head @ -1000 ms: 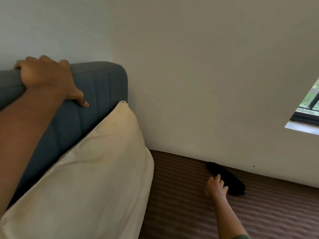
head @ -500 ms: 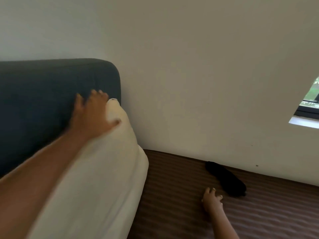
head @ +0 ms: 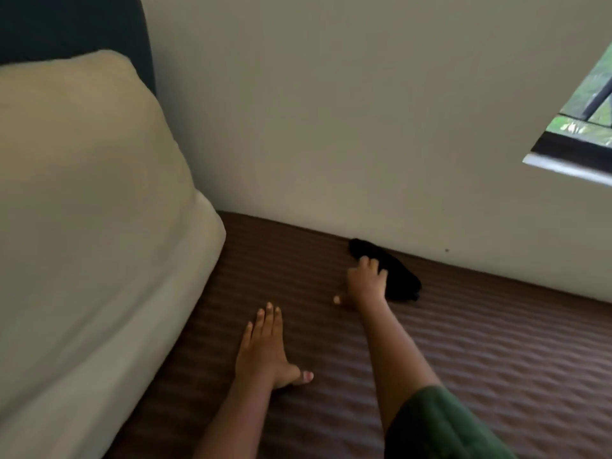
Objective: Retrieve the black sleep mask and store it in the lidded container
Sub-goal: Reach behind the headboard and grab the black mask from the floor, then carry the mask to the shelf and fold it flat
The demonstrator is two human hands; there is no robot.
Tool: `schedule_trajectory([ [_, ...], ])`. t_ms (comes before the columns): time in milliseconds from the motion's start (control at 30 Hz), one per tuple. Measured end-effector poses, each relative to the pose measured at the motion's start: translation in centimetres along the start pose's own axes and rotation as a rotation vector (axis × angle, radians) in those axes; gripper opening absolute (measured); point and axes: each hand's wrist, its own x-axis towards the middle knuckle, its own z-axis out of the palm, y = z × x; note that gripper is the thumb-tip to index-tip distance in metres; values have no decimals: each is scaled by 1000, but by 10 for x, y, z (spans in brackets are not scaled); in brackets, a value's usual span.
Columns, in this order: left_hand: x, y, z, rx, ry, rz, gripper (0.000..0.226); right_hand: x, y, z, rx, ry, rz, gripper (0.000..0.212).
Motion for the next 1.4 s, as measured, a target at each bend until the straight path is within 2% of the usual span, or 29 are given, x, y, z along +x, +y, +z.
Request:
schedule_trajectory([
  [100,0,4,-4,-10,-6,-7,128,4,18,5,115,64,134,50],
  [167,0,6,-5,3,-13,-15,128,9,36,15,141,-23,205,45],
  [267,0,13,-11,63,-9,-53,128,11,58,25,386,-175,247,50],
  [333,-1,19,-13,108,-13,-70,127,6,67,32,469,-71,208,49],
  [467,-7,21,-12,125,-8,-86,125,-20,71,40,430,312,147,35],
  [567,-5,21,-12,108,-16,-96,125,-36,57,46,440,411,132,48],
  [667,0,21,-13,48,-54,-94,126,-43,41,49,478,331,142,52],
  [767,0,16,-26,-2,-158,-81,124,-45,40,38,385,144,87,30],
  [900,-20,8,-61,28,-333,-30,100,-58,40,0,486,-167,127,28],
  [933,-29,6,-70,55,-360,-23,95,-65,36,-8,513,-213,142,28],
  [1000,-53,0,-94,63,-355,12,93,-85,20,-25,620,-203,197,27],
  [1100,-91,-8,-151,25,-170,98,90,-117,-21,-60,909,-67,265,31],
  [1233,-157,-33,-256,182,228,135,84,-165,-95,-155,1235,71,251,34],
  [1300,-194,-47,-302,266,405,107,81,-196,-135,-213,1394,173,158,27],
  [1400,-254,-67,-369,453,685,30,79,-259,-194,-306,1678,345,-91,25],
])
